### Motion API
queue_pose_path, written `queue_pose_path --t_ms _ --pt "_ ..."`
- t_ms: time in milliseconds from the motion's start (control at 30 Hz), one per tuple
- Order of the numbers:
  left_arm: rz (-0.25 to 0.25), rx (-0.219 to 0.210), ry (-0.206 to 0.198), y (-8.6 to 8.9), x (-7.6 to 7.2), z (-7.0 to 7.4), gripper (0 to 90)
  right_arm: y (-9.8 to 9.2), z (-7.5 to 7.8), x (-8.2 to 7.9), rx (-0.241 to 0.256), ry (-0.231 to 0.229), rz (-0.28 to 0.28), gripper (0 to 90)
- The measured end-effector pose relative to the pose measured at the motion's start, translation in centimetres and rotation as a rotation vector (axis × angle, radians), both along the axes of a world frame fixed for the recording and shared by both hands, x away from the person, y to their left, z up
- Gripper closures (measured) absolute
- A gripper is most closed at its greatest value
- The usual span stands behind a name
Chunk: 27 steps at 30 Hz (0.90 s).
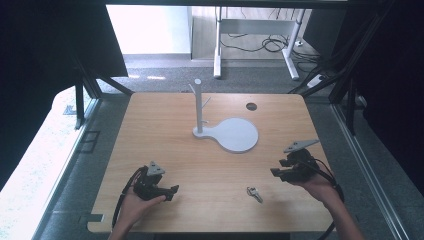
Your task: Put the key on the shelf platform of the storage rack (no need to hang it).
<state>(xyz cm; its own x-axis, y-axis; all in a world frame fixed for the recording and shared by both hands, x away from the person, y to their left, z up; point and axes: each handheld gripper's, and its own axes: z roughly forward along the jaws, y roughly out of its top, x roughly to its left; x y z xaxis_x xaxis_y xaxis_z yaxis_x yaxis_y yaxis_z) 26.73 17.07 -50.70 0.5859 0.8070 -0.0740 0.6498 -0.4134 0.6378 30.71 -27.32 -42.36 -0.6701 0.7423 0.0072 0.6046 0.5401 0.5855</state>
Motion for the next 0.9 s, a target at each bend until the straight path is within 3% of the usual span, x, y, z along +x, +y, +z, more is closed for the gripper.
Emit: queue_pose_path --t_ms 200,433,900 --pt "-0.003 -0.001 -0.005 0.1 -0.1 0.2 19.5 1.3 -0.1 0.3 -0.031 0.036 0.039 52.3" --pt "0.003 0.000 -0.002 0.4 0.0 0.2 19.5 4.0 -1.4 0.6 -0.084 0.096 0.109 53.4" --pt "0.005 -0.004 -0.007 0.5 0.0 0.3 19.5 6.3 -3.4 0.9 -0.128 0.192 0.167 56.8"
